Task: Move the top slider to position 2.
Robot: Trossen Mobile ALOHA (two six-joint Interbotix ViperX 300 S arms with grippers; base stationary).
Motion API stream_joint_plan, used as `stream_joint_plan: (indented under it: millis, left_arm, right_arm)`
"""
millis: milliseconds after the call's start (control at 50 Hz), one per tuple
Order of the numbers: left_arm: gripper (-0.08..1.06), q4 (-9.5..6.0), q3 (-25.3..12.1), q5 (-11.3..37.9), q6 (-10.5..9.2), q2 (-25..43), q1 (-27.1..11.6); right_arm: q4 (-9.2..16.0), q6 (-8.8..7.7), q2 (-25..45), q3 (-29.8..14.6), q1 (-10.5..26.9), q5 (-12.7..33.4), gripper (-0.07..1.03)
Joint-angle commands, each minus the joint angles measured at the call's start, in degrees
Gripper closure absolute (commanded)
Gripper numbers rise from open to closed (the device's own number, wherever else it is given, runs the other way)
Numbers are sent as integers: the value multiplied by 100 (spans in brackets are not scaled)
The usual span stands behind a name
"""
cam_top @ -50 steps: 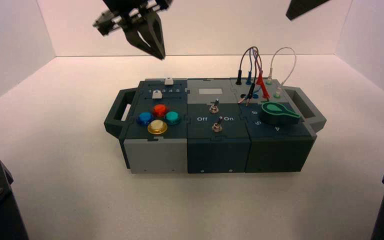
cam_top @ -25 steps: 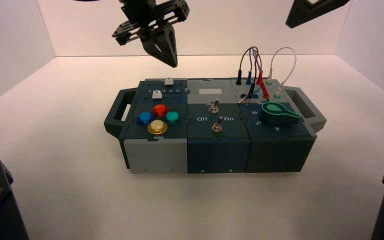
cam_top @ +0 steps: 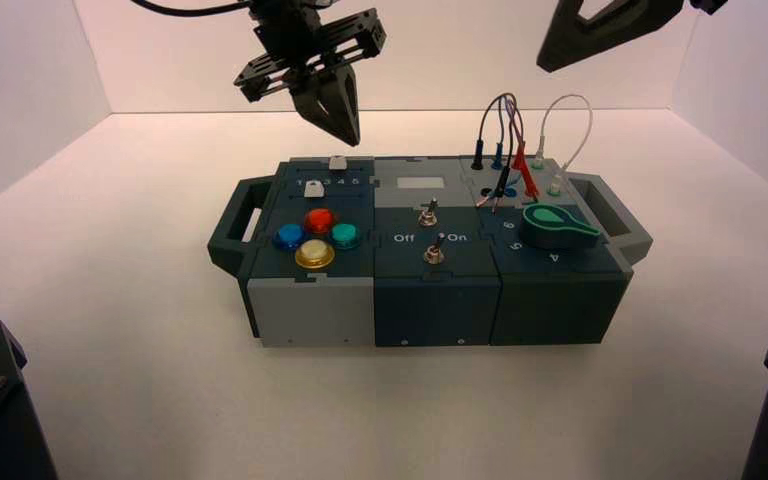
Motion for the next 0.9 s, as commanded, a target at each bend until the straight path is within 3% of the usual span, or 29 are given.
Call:
stream_joint_plan:
  millis: [20,900]
  left_arm:
    - [101,-26,-141,-18,-18,-79,-26]
    - [101,-26,-246,18,-18,141,-18]
  right_arm:
    - [-70,-44,-18,-88,299,-176,98]
    - [185,0,0,-88,668,-967,98]
